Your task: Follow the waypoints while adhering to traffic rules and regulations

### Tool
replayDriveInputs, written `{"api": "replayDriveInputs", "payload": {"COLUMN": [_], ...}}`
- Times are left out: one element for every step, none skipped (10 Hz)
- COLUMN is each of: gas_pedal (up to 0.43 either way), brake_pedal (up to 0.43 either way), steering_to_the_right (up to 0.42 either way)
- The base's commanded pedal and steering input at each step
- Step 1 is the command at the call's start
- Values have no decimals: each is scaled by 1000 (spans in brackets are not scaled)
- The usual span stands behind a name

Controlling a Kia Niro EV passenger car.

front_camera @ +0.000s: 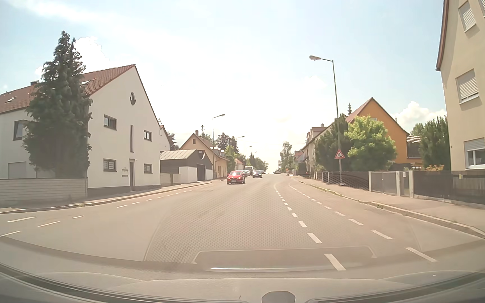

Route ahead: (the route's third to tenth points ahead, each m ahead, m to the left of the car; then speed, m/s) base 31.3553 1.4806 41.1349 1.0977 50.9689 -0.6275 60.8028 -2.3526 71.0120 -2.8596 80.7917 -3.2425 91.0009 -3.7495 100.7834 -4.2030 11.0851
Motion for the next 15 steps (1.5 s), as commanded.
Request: {"api": "replayDriveInputs", "payload": {"gas_pedal": [177,177,177,177,177,177,177,177,177,177,177,177,177,169,169], "brake_pedal": [0,0,0,0,0,0,0,0,0,0,0,0,0,0,0], "steering_to_the_right": [2,2,2,2,1,0,0,0,0,0,-2,-3,-2,-1,0]}}
